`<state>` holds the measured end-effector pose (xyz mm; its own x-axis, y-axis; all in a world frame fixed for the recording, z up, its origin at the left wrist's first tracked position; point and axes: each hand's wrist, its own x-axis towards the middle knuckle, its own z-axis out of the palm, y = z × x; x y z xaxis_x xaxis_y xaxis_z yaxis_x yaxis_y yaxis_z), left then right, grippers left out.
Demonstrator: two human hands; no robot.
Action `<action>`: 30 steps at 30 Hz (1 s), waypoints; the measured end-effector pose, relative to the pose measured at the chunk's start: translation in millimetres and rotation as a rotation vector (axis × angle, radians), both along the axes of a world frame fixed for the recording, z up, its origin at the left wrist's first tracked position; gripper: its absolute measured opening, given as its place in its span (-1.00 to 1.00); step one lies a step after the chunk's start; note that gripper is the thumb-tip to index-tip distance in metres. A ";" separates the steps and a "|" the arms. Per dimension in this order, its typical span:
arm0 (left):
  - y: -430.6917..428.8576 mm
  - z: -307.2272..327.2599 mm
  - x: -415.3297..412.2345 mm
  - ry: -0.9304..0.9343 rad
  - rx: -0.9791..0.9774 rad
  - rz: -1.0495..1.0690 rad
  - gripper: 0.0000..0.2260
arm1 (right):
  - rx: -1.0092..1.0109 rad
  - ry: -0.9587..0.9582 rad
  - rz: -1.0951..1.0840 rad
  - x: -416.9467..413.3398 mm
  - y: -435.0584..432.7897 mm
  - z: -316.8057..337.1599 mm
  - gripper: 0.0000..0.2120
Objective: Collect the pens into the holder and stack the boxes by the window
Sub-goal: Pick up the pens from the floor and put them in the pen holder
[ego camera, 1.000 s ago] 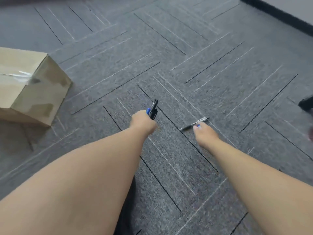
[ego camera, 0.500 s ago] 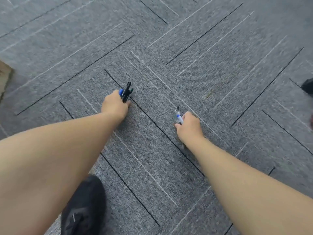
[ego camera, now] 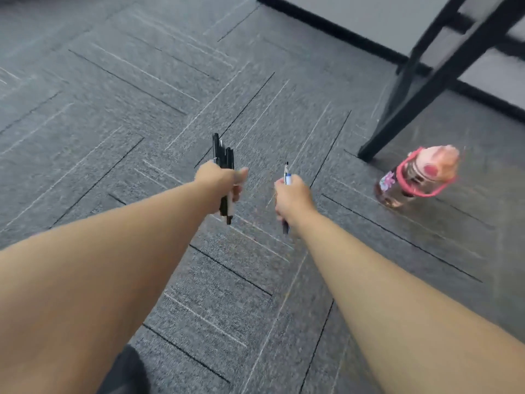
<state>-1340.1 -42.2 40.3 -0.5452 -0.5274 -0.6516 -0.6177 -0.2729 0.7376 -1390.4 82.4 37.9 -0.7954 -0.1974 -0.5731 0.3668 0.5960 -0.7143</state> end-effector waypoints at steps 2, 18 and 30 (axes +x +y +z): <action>37.1 57.8 -21.7 0.108 0.040 -0.041 -0.73 | -0.047 0.034 -0.070 -11.4 10.8 59.2 -0.82; 143.2 528.3 -130.4 0.394 0.193 -0.109 -0.82 | -0.356 0.074 -0.559 -89.4 70.4 542.6 -0.75; 246.5 745.2 -298.0 0.352 0.292 -0.403 -0.71 | -0.626 -0.032 -0.737 -244.2 176.7 758.6 -0.64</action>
<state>-1638.1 204.3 785.5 -0.8734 -0.0619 -0.4830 -0.4473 -0.2899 0.8461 -1634.6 259.1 796.4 -0.8274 0.0682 -0.5574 0.5211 -0.2766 -0.8074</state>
